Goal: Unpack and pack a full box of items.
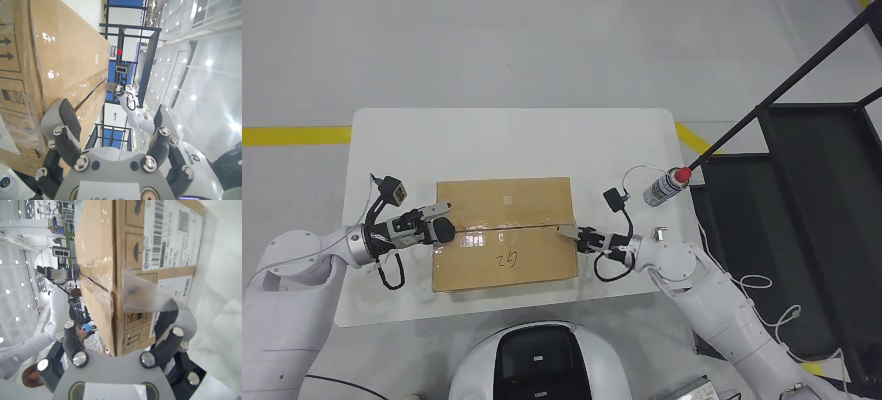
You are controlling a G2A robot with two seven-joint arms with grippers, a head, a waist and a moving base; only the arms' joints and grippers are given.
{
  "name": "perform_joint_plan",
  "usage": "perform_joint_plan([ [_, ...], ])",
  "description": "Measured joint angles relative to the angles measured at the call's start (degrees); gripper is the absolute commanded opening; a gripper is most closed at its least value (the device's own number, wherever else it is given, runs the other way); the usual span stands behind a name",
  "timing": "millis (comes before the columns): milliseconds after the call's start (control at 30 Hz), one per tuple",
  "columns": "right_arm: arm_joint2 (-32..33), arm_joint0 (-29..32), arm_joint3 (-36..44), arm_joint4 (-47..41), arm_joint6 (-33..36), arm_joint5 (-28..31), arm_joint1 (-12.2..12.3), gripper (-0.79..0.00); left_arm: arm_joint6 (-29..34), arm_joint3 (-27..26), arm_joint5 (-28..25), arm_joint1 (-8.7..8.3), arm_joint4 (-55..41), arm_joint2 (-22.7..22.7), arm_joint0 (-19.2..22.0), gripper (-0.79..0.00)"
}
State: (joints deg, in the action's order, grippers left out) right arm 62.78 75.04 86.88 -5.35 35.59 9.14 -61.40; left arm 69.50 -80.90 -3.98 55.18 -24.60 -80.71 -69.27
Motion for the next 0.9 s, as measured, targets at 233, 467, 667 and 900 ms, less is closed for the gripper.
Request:
perform_joint_plan([
  [233, 3.6, 1.3, 1.1, -0.5, -4.6, 2.0, 0.2, 0.0, 0.0, 0.0, 0.0, 0.0, 0.0, 0.0, 0.0, 0.0],
  [467, 7.4, 3.3, 3.3, 0.0, -7.0, 3.4, 0.7, 0.0, 0.0, 0.0, 0.0, 0.0, 0.0, 0.0, 0.0, 0.0],
  [667, 9.1, 4.2, 2.5, -1.3, -8.0, 2.0, 0.7, 0.0, 0.0, 0.0, 0.0, 0.0, 0.0, 0.0, 0.0, 0.0],
  [900, 12.1, 6.1, 2.6, -1.7, -10.4, 4.7, 0.8, 0.0, 0.0, 0.0, 0.0, 0.0, 0.0, 0.0, 0.0, 0.0],
])
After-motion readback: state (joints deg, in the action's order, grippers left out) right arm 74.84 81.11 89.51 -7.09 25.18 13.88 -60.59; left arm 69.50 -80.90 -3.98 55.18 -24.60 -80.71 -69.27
